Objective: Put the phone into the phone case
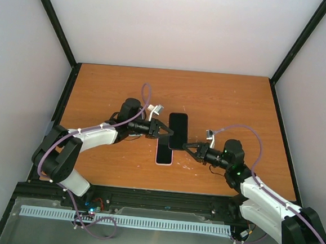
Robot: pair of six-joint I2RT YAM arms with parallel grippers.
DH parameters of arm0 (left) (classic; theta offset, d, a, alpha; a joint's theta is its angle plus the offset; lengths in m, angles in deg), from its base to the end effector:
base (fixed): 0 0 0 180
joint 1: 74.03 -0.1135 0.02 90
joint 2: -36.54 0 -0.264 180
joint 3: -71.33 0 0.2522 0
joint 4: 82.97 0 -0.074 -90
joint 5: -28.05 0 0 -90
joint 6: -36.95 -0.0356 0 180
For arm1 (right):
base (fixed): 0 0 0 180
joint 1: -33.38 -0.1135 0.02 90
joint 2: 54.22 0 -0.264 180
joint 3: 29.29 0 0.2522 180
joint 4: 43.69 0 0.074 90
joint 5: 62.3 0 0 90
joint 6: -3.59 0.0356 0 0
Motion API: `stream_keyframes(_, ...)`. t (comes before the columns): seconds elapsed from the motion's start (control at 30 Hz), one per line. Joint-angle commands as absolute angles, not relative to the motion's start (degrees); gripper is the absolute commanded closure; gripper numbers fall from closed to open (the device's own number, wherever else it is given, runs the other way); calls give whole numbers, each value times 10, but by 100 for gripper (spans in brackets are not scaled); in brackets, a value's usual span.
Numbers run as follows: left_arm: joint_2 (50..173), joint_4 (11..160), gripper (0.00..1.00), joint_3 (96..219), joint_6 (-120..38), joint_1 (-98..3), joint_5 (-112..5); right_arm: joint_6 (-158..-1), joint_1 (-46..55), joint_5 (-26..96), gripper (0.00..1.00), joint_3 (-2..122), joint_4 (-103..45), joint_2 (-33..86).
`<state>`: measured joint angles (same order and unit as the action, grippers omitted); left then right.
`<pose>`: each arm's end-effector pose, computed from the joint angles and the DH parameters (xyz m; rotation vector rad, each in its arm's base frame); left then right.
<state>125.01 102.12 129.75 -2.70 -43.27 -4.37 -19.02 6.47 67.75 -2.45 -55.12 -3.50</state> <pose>0.2559 -0.1873 0.2118 0.3839 2.2909 -1.8240 0.1522 0.1030 0.1939 0.1456 2.1234 1.7093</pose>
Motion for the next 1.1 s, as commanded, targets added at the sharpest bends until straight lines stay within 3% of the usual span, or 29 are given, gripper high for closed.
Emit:
stream_keyframes(0.0,1242,1023,100,1298,-63,-435,-61,-181,63,656,85,-15,-548,-50)
stream_keyframes(0.3,1212,1064,100,1275,-43,-434,27,-296,62,624,29,34,-428,-85)
stream_keyframes(0.53,1195,1054,100,1269,-65,-429,57,-309,62,638,23,45,-458,-34)
stream_keyframes(0.6,1199,1049,100,1271,-67,-428,57,-305,62,649,26,43,-486,-12)
stream_keyframes(0.77,1211,1042,99,1277,-72,-424,54,-287,63,678,46,40,-558,21)
stream_keyframes(0.93,1250,1010,96,1282,-103,-424,29,-323,62,674,74,45,-543,45)
stream_keyframes(1.0,1254,1035,88,1272,-89,-424,31,-318,63,673,85,37,-553,52)
stream_keyframes(1.07,1248,1016,74,1276,-99,-424,11,-302,62,673,91,22,-570,54)
